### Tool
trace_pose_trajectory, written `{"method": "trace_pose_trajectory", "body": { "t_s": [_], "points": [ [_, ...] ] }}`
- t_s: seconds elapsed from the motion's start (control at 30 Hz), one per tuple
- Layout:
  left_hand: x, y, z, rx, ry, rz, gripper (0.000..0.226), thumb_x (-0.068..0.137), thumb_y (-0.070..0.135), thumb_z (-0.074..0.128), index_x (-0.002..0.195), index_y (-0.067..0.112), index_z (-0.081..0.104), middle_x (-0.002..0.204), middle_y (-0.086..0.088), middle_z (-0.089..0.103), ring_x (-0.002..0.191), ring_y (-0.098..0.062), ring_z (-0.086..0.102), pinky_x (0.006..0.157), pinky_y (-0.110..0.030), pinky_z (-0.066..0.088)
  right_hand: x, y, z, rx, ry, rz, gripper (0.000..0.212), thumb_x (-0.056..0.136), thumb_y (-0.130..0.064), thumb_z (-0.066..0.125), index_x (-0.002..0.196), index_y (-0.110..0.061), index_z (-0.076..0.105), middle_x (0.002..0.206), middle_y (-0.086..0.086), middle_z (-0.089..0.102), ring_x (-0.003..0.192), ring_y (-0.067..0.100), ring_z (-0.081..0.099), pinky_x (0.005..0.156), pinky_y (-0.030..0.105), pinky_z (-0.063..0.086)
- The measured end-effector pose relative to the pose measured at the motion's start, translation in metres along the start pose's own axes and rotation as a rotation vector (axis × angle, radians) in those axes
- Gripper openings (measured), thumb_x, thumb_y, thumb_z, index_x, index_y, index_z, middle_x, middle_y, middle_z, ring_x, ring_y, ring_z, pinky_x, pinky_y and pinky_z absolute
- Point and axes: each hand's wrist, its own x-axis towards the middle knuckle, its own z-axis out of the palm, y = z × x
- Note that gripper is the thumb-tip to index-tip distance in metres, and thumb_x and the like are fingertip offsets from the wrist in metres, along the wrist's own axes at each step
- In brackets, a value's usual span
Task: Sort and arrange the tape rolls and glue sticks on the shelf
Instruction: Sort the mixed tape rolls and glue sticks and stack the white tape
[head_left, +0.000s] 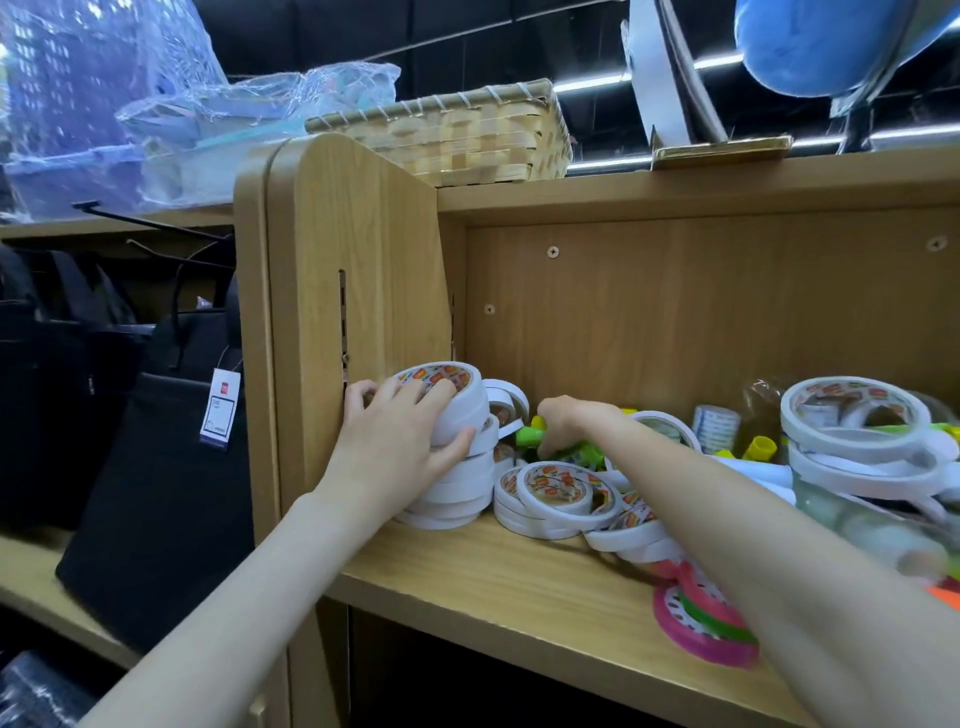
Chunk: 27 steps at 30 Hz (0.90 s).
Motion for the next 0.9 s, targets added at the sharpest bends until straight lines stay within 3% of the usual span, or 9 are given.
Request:
{"method": "trace_pose_trajectory", "body": {
  "t_s": [0.13, 0.33, 0.5, 0.67, 0.9],
  "points": [
    [0.0, 0.002, 0.0, 0.008, 0.001, -0.013, 0.045, 0.078, 0.05, 0.039, 0.091, 0.015, 0.064, 0.072, 0.001, 0.063, 0.073, -0.025, 0.061, 0.073, -0.042, 0.045, -0.011, 0.008, -0.028, 0.063, 0.197, 0.013, 0.038, 0.084, -0.025, 0.064, 0.113, -0.007, 0.05, 0.112, 0.011, 0.055, 0.094, 0.027, 0.054, 0.078, 0.035, 0.047],
    [0.0, 0.005, 0.0, -0.005, 0.008, -0.023, 0.047, 0.078, 0.049, 0.038, 0.092, 0.013, 0.065, 0.073, 0.0, 0.064, 0.073, -0.026, 0.062, 0.074, -0.042, 0.045, -0.039, 0.014, -0.051, -0.152, -0.036, -0.044, 0.039, 0.076, -0.027, 0.072, 0.106, -0.011, 0.054, 0.102, 0.006, 0.058, 0.088, 0.024, 0.056, 0.075, 0.036, 0.048],
    [-0.002, 0.005, -0.002, 0.005, 0.004, -0.028, 0.046, 0.078, 0.049, 0.038, 0.091, 0.014, 0.065, 0.072, 0.0, 0.063, 0.072, -0.024, 0.062, 0.073, -0.043, 0.046, -0.035, 0.009, -0.029, -0.177, -0.046, -0.008, 0.069, 0.074, -0.028, 0.077, 0.13, -0.006, 0.043, 0.122, 0.011, 0.052, 0.105, 0.028, 0.055, 0.083, 0.038, 0.052],
    [-0.001, 0.004, -0.001, 0.016, -0.008, -0.016, 0.046, 0.078, 0.049, 0.038, 0.092, 0.015, 0.066, 0.073, 0.0, 0.065, 0.071, -0.024, 0.062, 0.073, -0.042, 0.047, -0.028, 0.004, -0.029, -0.142, -0.077, 0.037, 0.063, 0.075, -0.021, 0.075, 0.127, -0.005, 0.044, 0.119, 0.01, 0.052, 0.098, 0.025, 0.053, 0.084, 0.037, 0.051],
    [-0.001, 0.009, 0.002, -0.122, 0.008, -0.052, 0.046, 0.077, 0.045, 0.039, 0.105, 0.014, 0.058, 0.087, -0.006, 0.059, 0.08, -0.028, 0.058, 0.075, -0.044, 0.047, -0.047, 0.035, -0.059, 0.185, 0.188, 0.016, 0.043, 0.074, -0.029, 0.073, 0.109, -0.01, 0.056, 0.096, 0.005, 0.057, 0.084, 0.022, 0.055, 0.063, 0.028, 0.044]
  ]
}}
